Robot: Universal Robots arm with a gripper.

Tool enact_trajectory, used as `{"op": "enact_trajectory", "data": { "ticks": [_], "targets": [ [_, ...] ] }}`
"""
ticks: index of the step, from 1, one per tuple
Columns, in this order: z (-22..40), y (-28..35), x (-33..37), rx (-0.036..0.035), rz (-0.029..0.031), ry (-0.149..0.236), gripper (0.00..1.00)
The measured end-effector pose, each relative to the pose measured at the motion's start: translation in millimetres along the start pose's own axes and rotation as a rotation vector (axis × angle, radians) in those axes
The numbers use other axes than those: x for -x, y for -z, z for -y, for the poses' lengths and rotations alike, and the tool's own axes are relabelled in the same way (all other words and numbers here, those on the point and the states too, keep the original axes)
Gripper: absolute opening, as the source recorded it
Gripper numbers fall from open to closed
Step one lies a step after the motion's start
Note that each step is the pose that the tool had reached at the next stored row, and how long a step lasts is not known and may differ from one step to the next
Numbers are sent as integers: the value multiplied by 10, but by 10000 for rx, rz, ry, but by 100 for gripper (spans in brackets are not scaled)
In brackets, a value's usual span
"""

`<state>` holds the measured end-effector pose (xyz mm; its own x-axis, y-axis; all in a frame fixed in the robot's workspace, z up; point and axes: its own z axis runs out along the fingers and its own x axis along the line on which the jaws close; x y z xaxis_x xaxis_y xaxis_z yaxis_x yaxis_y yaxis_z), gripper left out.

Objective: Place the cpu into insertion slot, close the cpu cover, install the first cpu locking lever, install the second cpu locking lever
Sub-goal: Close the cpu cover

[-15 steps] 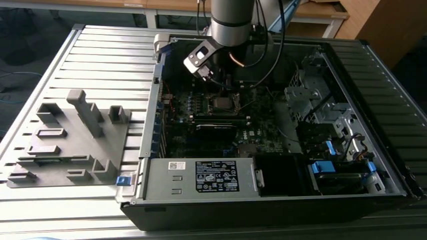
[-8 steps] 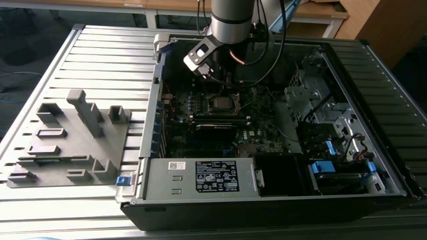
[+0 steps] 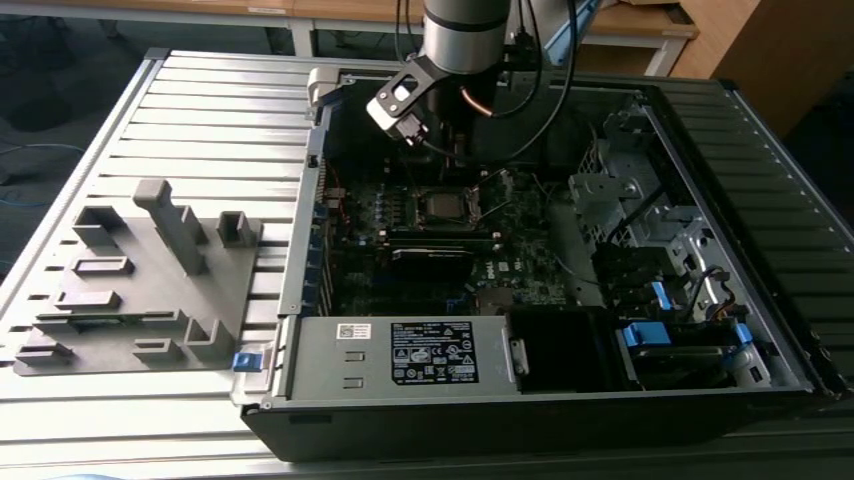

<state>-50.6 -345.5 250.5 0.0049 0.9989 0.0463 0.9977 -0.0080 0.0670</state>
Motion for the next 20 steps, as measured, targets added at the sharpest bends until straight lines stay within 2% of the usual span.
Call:
{"op": "enact_trajectory", "data": {
  "ticks": [8, 20],
  "targets": [
    [-3, 39, -2, -28, 1, -1, 11],
    [-13, 193, -9, -155, 1, -7, 11]
  ]
}}
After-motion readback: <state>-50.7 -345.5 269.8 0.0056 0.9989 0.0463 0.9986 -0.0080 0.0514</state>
